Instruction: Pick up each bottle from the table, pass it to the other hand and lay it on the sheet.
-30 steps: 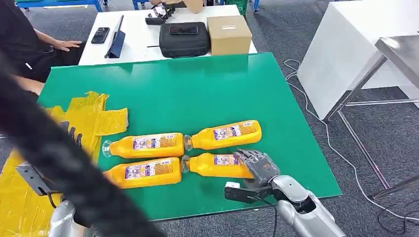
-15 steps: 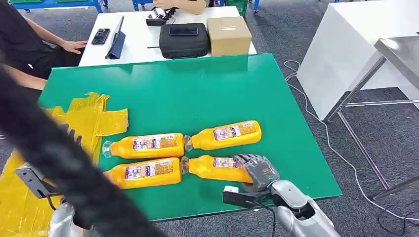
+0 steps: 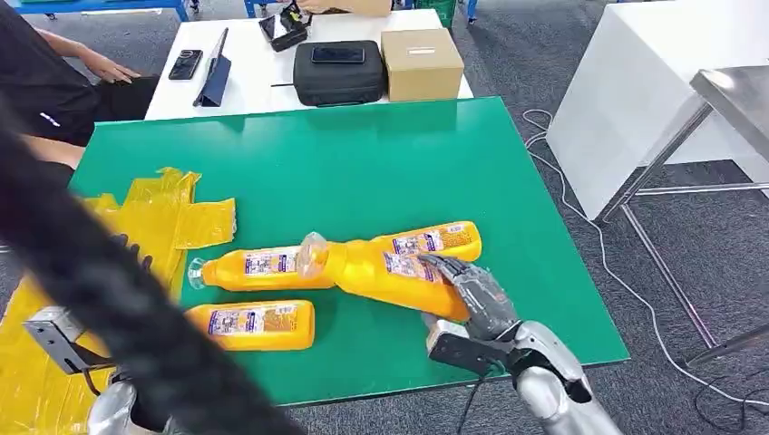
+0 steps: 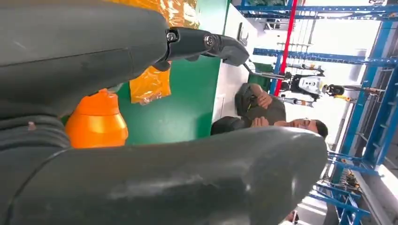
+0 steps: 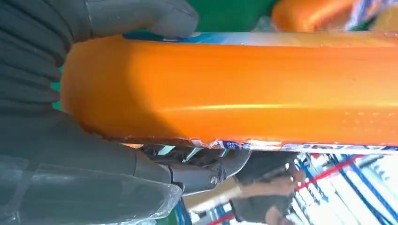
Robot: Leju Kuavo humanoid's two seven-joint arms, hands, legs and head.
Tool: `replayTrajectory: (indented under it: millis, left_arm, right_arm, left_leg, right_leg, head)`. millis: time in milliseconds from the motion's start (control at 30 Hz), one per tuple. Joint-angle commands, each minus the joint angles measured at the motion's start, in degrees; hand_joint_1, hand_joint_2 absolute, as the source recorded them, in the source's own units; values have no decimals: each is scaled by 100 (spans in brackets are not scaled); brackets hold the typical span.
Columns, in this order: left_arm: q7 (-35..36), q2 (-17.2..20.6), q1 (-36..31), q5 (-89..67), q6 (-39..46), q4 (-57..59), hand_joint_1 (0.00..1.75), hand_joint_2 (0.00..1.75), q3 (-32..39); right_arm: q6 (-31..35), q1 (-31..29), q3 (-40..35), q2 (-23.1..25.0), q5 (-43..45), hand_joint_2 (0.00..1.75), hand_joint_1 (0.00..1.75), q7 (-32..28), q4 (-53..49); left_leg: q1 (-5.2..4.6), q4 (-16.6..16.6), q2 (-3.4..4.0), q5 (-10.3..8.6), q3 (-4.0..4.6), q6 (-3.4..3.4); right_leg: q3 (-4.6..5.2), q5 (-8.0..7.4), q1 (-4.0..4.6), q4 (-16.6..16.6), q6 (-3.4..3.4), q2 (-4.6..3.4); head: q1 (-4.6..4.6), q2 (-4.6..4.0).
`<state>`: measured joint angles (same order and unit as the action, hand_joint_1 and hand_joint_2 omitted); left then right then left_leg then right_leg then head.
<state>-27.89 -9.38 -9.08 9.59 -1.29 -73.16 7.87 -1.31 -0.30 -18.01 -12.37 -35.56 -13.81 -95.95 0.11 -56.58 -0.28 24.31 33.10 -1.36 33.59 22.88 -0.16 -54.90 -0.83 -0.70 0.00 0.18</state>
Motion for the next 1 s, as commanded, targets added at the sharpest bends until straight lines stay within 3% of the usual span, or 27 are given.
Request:
replayTrajectory:
  millis: [33, 133, 200, 233, 500, 567, 667, 767, 1000]
  left_arm:
    - [46, 24, -55, -24, -14, 58, 0, 0, 65]
    - [204, 8, -79, -24, -159, 26, 0, 0, -57]
    - [342, -69, -226, 116, -406, 50, 0, 0, -243]
    - [377, -84, -285, 115, -415, 74, 0, 175, -317]
    - [522, -77, -716, 84, -238, 519, 0, 175, -823]
    - [584, -155, -873, 164, -280, 601, 0, 175, -1001]
    - [717, -246, -1276, 381, -367, 1005, 0, 175, -1280]
    - [761, -306, -1359, 590, -511, 1050, 0, 175, -1332]
    - [917, -270, -1403, 1135, -836, 999, 0, 175, -1532]
  right_arm:
    - [-14, -91, 215, 190, 11, 175, 175, -53, -128]
    - [249, -525, 369, 476, 464, 175, 175, -312, -270]
    - [245, -1271, 297, 679, 463, 175, 175, -48, -133]
    - [216, -1489, 260, 744, 487, 175, 175, 34, -6]
    - [637, -3017, -176, 1274, 555, 175, 175, 325, 2372]
    - [982, -3470, -284, 1546, 481, 175, 175, 382, 3145]
    - [1316, -4518, -400, 2359, 359, 175, 175, 493, 4816]
    - [1340, -4741, -622, 2760, 121, 175, 175, 641, 5322]
    - [1442, -4730, -942, 3163, -126, 175, 175, 577, 6125]
  left_leg:
    - [1, 5, 10, 13, -20, 9]
    - [-2, 0, 10, 8, -5, 6]
    - [-5, -3, 23, 8, 3, 7]
    - [-5, -9, 32, 14, 2, 10]
    - [0, 3, 31, -11, -1, 10]
    - [2, 2, 27, -14, -1, 10]
    - [-1, -6, 50, -12, -5, 13]
    - [-1, -3, 60, -11, -6, 16]
    - [6, 4, 17, -20, -3, 16]
  right_leg:
    - [-17, 10, 2, 4, 0, -3]
    - [-1, 6, -2, -2, 0, -4]
    - [10, 4, -4, -8, 0, -16]
    - [10, 7, -5, -15, 1, -23]
    - [9, -9, 0, 1, 2, -26]
    - [6, -9, 2, 2, 1, -23]
    - [11, -8, -1, -12, 1, -42]
    - [14, -15, -1, -18, 7, -52]
    - [9, -10, 7, -7, 16, -12]
  head:
    - [0, 0]
    - [0, 0]
    - [0, 2]
    - [0, 0]
    - [0, 0]
    - [0, 0]
    - [0, 2]
    - [0, 0]
    - [0, 2]
